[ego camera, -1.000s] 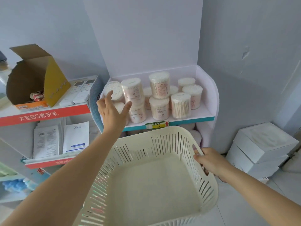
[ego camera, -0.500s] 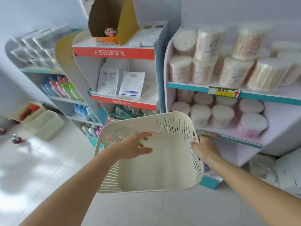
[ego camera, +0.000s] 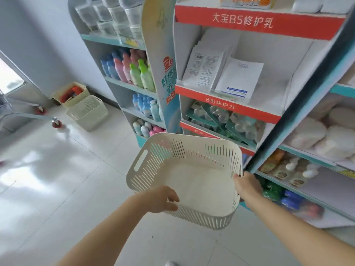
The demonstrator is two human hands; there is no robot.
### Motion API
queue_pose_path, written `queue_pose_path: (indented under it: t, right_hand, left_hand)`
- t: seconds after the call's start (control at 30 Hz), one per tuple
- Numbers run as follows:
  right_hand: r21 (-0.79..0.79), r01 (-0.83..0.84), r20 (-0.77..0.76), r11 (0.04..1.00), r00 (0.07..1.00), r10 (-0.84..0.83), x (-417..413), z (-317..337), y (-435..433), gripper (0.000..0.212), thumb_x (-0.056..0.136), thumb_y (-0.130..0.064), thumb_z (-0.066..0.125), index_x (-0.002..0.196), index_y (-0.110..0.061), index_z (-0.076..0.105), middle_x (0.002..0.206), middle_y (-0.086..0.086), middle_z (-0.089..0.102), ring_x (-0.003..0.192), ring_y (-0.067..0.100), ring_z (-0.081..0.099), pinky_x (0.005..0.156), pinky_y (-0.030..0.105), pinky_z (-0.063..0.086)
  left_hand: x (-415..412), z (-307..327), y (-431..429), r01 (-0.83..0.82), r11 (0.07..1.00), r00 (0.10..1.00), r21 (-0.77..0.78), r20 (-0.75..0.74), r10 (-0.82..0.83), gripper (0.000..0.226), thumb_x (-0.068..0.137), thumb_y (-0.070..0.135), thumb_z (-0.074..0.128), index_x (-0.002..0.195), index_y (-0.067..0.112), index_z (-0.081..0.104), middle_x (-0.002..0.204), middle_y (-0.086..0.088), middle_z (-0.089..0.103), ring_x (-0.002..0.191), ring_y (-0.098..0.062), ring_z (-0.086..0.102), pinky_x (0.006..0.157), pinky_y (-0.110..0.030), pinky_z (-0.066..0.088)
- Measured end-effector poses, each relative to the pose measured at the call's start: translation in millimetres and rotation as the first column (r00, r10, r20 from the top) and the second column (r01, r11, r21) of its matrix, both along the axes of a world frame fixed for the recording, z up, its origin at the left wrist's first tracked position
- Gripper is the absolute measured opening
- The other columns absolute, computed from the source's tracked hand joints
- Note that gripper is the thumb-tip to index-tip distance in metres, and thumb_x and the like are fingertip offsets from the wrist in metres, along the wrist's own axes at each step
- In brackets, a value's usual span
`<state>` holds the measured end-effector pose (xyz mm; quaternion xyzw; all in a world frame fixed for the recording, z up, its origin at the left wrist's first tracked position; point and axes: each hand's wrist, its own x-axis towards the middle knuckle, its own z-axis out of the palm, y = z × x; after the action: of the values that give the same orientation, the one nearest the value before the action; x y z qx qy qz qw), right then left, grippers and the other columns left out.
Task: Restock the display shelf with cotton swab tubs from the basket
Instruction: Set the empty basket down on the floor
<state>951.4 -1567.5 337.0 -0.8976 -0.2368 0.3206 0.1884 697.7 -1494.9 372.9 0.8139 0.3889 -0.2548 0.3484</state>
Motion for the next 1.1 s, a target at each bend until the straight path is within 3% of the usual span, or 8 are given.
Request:
queue_pose_path:
  t: [0.13, 0.23, 0.3, 0.43, 0.6, 0.8, 0.97, 1.1]
  right_hand:
    - [0.001, 0.024, -0.023, 1.0, 0.999, -0.024, -34, -48, 44, 0.034, 0.095, -0.029, 0.045, 0.117, -0.007, 0.058, 0.117, 0.019, 0.063, 0.103, 0.037, 0.059, 0.087, 0.038, 0.047]
    - [0.007, 0.018, -0.028, 1.0, 0.999, -0.017, -55, -96, 78, 0.035, 0.095, -0.026, 0.044, 0.119, -0.004, 0.056, 0.119, 0.019, 0.063, 0.105, 0.037, 0.059, 0.078, 0.032, 0.044]
    - [0.022, 0.03, -0.063, 0.999, 0.998, -0.029, -65, -135, 103, 0.035, 0.094, -0.027, 0.043, 0.119, -0.005, 0.056, 0.116, 0.018, 0.064, 0.1, 0.037, 0.062, 0.081, 0.036, 0.05]
    - [0.029, 0.037, -0.118, 0.999, 0.992, -0.034, -81, -235, 143, 0.035, 0.091, -0.03, 0.044, 0.115, -0.007, 0.055, 0.115, 0.016, 0.065, 0.098, 0.037, 0.063, 0.087, 0.046, 0.052]
    - [0.004, 0.056, -0.105, 0.998, 0.993, -0.055, -94, -370, 169, 0.033, 0.092, -0.032, 0.046, 0.115, -0.011, 0.055, 0.117, 0.015, 0.063, 0.106, 0.037, 0.059, 0.093, 0.04, 0.045]
    - [0.045, 0.02, -0.134, 0.999, 0.991, -0.013, -105, -510, 184, 0.028, 0.092, -0.033, 0.044, 0.113, -0.016, 0.053, 0.113, 0.011, 0.064, 0.1, 0.035, 0.06, 0.091, 0.044, 0.048]
    - [0.089, -0.02, -0.182, 0.996, 0.983, 0.036, -106, -577, 204, 0.035, 0.092, -0.036, 0.045, 0.122, -0.02, 0.052, 0.118, 0.007, 0.064, 0.103, 0.033, 0.06, 0.093, 0.043, 0.049]
    - [0.128, -0.001, -0.346, 0.992, 0.937, 0.046, -96, -587, 207, 0.042, 0.094, -0.033, 0.047, 0.135, -0.021, 0.045, 0.134, 0.007, 0.056, 0.114, 0.031, 0.056, 0.099, 0.046, 0.045]
  left_hand:
    - [-47, -53, 42, -0.069, 0.982, 0.997, 0.176, 0.042, 0.063, 0.031, 0.093, 0.021, 0.049, 0.119, 0.03, 0.064, 0.123, 0.013, 0.062, 0.117, -0.011, 0.054, 0.1, -0.028, 0.041]
    - [-70, -95, 71, -0.068, 0.957, 0.997, 0.281, 0.058, 0.054, 0.032, 0.096, 0.02, 0.045, 0.121, 0.03, 0.063, 0.126, 0.015, 0.06, 0.12, -0.009, 0.052, 0.101, -0.024, 0.039]
    - [-82, -130, 94, -0.081, 0.943, 0.996, 0.324, 0.064, 0.063, 0.033, 0.096, 0.019, 0.044, 0.121, 0.029, 0.063, 0.125, 0.013, 0.062, 0.119, -0.011, 0.053, 0.101, -0.026, 0.04]
    - [-98, -221, 128, -0.11, 0.938, 0.994, 0.329, 0.019, 0.11, 0.032, 0.097, 0.019, 0.043, 0.12, 0.026, 0.063, 0.123, 0.007, 0.064, 0.115, -0.018, 0.056, 0.101, -0.031, 0.041]
    - [-108, -365, 143, -0.182, 0.916, 0.981, 0.359, 0.004, 0.193, 0.026, 0.094, 0.027, 0.047, 0.114, 0.03, 0.064, 0.117, 0.008, 0.064, 0.11, -0.018, 0.058, 0.096, -0.03, 0.044]
    - [-118, -513, 149, -0.221, 0.916, 0.968, 0.334, -0.037, 0.247, 0.024, 0.094, 0.028, 0.047, 0.112, 0.031, 0.062, 0.115, 0.01, 0.063, 0.109, -0.015, 0.057, 0.094, -0.029, 0.044]
    - [-123, -576, 170, -0.287, 0.917, 0.95, 0.276, -0.041, 0.31, 0.027, 0.093, 0.028, 0.048, 0.116, 0.028, 0.062, 0.119, 0.008, 0.064, 0.112, -0.014, 0.058, 0.096, -0.032, 0.046]
    - [-119, -578, 178, -0.353, 0.88, 0.932, 0.318, 0.04, 0.36, 0.024, 0.092, 0.025, 0.053, 0.112, 0.025, 0.065, 0.114, 0.008, 0.066, 0.109, -0.015, 0.06, 0.094, -0.032, 0.047]
